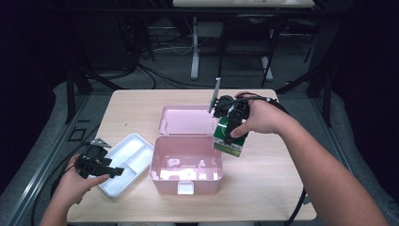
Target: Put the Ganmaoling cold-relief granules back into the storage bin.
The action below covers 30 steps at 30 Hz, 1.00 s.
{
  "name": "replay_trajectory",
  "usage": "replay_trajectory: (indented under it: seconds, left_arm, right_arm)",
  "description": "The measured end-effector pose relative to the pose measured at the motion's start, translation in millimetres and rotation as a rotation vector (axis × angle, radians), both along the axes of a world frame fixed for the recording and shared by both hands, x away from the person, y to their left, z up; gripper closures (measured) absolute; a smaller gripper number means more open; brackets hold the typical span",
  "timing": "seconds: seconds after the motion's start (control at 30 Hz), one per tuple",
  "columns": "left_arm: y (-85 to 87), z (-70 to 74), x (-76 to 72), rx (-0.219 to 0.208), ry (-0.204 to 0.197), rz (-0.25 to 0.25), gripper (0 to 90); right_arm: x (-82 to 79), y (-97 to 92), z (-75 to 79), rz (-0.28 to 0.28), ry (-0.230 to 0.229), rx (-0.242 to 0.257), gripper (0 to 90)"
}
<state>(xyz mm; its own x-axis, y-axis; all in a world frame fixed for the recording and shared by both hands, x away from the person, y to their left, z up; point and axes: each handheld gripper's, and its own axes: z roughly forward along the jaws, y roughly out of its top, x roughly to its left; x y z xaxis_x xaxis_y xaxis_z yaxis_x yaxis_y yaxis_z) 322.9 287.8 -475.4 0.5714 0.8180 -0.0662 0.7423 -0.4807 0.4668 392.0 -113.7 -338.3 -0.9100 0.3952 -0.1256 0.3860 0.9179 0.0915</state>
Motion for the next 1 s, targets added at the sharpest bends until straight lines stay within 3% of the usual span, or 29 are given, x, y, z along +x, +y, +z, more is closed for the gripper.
replay_trajectory:
  seconds: [0.33, 0.47, 1.0]
  left_arm:
    - [-0.3, -0.7, 0.4, -0.002, 0.003, 0.002, 34.8]
    - [0.0, -0.5, 0.5, -0.003, 0.002, 0.002, 34.9]
    - [1.3, 0.1, 0.3, -0.007, 0.0, 0.004, 34.9]
  right_arm:
    - [-10.1, 10.4, -1.3, 0.216, 0.018, 0.023, 16.4]
    - [-12.4, 15.2, -1.2, 0.273, 0.029, 0.019, 16.4]
    - [-13.6, 44.4, -3.4, 0.343, 0.024, 0.012, 16.4]
